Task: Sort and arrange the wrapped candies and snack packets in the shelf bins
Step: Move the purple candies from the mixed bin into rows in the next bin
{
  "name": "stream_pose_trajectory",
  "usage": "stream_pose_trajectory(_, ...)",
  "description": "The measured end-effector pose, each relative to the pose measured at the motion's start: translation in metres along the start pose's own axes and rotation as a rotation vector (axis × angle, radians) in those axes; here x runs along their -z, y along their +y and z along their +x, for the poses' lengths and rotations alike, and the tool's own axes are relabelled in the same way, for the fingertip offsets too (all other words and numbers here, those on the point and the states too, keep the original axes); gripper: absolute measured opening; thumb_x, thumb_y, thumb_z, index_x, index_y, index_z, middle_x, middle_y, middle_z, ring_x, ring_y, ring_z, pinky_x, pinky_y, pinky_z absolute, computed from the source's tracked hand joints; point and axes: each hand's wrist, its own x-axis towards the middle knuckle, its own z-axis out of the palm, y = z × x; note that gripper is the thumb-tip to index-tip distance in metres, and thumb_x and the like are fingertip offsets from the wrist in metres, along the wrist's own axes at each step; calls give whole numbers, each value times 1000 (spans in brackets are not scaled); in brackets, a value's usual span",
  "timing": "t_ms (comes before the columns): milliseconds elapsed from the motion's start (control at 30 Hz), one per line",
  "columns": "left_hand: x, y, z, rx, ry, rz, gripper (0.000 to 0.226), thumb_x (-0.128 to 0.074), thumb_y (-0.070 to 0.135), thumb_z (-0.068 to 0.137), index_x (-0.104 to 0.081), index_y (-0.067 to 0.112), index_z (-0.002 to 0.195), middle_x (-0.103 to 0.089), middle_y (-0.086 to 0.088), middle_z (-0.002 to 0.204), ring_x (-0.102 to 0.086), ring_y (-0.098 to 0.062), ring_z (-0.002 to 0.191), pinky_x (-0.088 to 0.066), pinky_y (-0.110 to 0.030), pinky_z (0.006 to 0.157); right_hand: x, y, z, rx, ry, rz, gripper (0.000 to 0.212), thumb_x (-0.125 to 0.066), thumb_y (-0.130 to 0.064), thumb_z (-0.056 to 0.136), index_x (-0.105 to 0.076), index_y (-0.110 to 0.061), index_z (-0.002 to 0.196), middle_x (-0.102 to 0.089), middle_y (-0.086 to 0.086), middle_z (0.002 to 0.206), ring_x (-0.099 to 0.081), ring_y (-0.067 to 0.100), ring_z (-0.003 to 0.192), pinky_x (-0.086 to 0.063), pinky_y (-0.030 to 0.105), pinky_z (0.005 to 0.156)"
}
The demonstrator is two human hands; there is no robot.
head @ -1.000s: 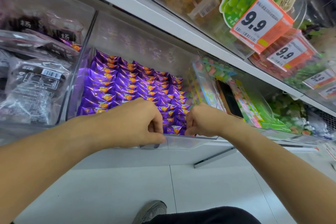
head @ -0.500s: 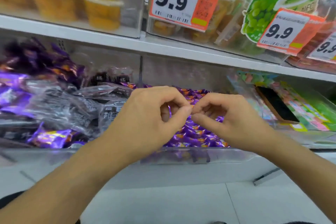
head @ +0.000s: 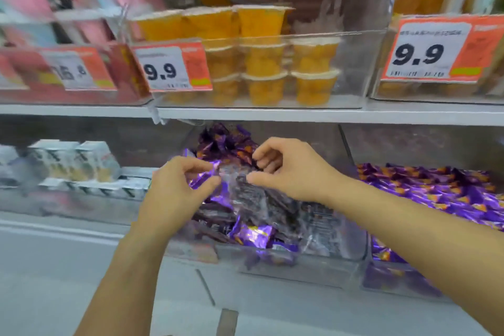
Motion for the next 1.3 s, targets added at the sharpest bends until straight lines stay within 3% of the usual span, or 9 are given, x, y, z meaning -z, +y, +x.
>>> stream_pose_trajectory(100,9,-21,-6,20,-115,87,46,-86,30,72,-70,22,115,-68,3,104,-65,-14,93,-42,-19,80,-22,-9,22,101,-123,-121,45,-84,-41,76,-65,-23,112,-66,-7,104,-61,9,92,-48,17,81)
stream_pose_trajectory(200,11,-23,-5,2,-194,249,64,-84,35,73,-61,26,132,-65,0,116,-62,-16,105,-42,-21,85,-45,-15,37,164,-234,-247,58,-81,-44,78,-59,-25,129,-60,-7,119,-56,6,104,-45,21,91)
stream_pose_trajectory(333,15,-20,2,28,-228,265,57,-83,35,73,-64,27,126,-65,7,90,-59,-12,83,-41,-23,68,-67,-17,54,121,-323,-363,64,-74,-43,84,-52,-26,141,-54,-7,105,-50,9,95,-40,24,86)
stream_pose_trajectory(467,14,-25,3,12,-211,234,48,-84,36,74,-70,21,117,-58,9,80,-57,-12,80,-38,-22,68,-74,-16,66,100,-366,-407,54,-78,-44,80,-60,-25,127,-57,-8,92,-53,14,84,-44,30,76)
stream_pose_trajectory(567,13,-33,-1,4,-185,151,47,-86,38,71,-72,24,113,-56,12,82,-54,-5,75,-39,-18,70,-73,-11,67,79,-282,-256,33,-85,-33,75,-69,-23,102,-63,-3,83,-54,10,69,-52,36,74)
stream_pose_trajectory(767,9,-35,-3,4,-69,22,27,-86,27,72,-76,24,97,-62,11,73,-56,2,63,-44,-9,61,-67,-16,52,110,-144,-8,11,-84,-20,78,-74,-22,79,-68,-5,69,-59,5,62,-52,22,64)
stream_pose_trajectory(967,1,-20,3,2,-72,148,19,-82,26,77,-77,22,95,-49,20,64,-49,5,61,-35,-8,59,-48,-19,29,87,36,122,10,-82,-17,80,-73,-21,78,-73,-4,68,-68,16,64,-55,27,65)
stream_pose_trajectory(1100,0,-19,3,30,-50,116,7,-83,21,77,-77,20,80,-55,20,66,-53,5,61,-40,-9,61,-26,-3,7,-23,146,241,14,-84,-10,76,-75,-21,74,-75,-5,74,-67,6,67,-52,18,67)
stream_pose_trajectory(1300,6,-14,0,-23,92,-9,15,-84,11,75,-80,25,79,-66,22,83,-63,1,78,-55,-31,78,-3,10,-20,-278,198,596,34,-83,17,62,-73,-8,83,-76,4,79,-71,9,71,-54,17,64)
